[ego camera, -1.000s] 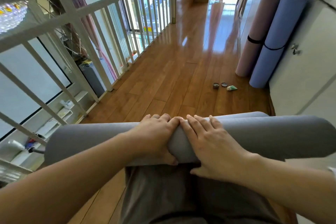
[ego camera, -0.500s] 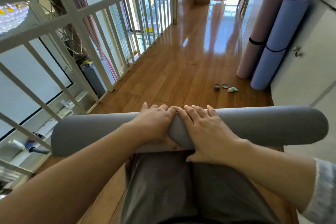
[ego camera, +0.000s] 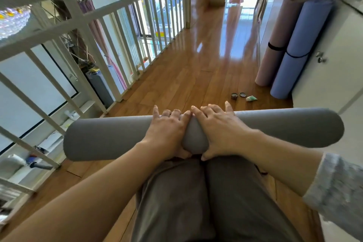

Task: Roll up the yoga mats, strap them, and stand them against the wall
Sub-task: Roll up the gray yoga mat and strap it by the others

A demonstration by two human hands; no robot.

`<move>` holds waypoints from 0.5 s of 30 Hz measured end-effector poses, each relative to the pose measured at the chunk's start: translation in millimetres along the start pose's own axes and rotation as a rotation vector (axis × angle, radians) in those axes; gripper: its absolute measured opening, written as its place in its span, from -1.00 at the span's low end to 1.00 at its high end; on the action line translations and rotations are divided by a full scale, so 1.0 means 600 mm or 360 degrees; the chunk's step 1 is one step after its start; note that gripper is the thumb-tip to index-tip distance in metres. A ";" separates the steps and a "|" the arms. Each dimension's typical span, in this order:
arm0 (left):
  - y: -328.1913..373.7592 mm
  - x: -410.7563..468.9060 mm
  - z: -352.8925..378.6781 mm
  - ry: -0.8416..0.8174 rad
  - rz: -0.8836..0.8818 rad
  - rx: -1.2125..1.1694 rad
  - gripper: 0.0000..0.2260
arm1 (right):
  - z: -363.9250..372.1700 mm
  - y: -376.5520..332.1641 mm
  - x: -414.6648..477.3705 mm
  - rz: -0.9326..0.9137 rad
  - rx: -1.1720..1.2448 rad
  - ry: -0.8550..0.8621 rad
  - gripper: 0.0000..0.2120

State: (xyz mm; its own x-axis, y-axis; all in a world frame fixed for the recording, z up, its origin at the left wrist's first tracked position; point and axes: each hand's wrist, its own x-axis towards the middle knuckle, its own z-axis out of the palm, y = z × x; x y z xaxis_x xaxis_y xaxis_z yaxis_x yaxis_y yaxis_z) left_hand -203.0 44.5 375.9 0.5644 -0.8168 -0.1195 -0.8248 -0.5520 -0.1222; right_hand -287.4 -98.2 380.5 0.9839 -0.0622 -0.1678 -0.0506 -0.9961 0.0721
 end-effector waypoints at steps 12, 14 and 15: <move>0.010 -0.011 -0.078 0.0055 -0.0048 0.0007 -0.11 | -0.045 0.009 -0.040 -0.0066 -0.0218 0.0405 -0.06; 0.017 -0.038 -0.097 0.0080 -0.0033 0.0027 -0.09 | -0.066 0.001 -0.066 -0.0090 -0.0239 0.0432 -0.07; 0.023 -0.051 -0.101 0.0070 -0.0018 0.0032 -0.09 | -0.069 -0.004 -0.081 -0.0096 -0.0241 0.0423 -0.07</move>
State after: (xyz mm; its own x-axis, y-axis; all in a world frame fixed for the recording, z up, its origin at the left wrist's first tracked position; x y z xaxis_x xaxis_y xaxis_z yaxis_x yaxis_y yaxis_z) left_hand -233.7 52.0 437.9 0.5713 -0.8173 -0.0746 -0.8173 -0.5581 -0.1433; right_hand -328.1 -90.3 429.0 0.9957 0.0355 0.0854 0.0160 -0.9756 0.2190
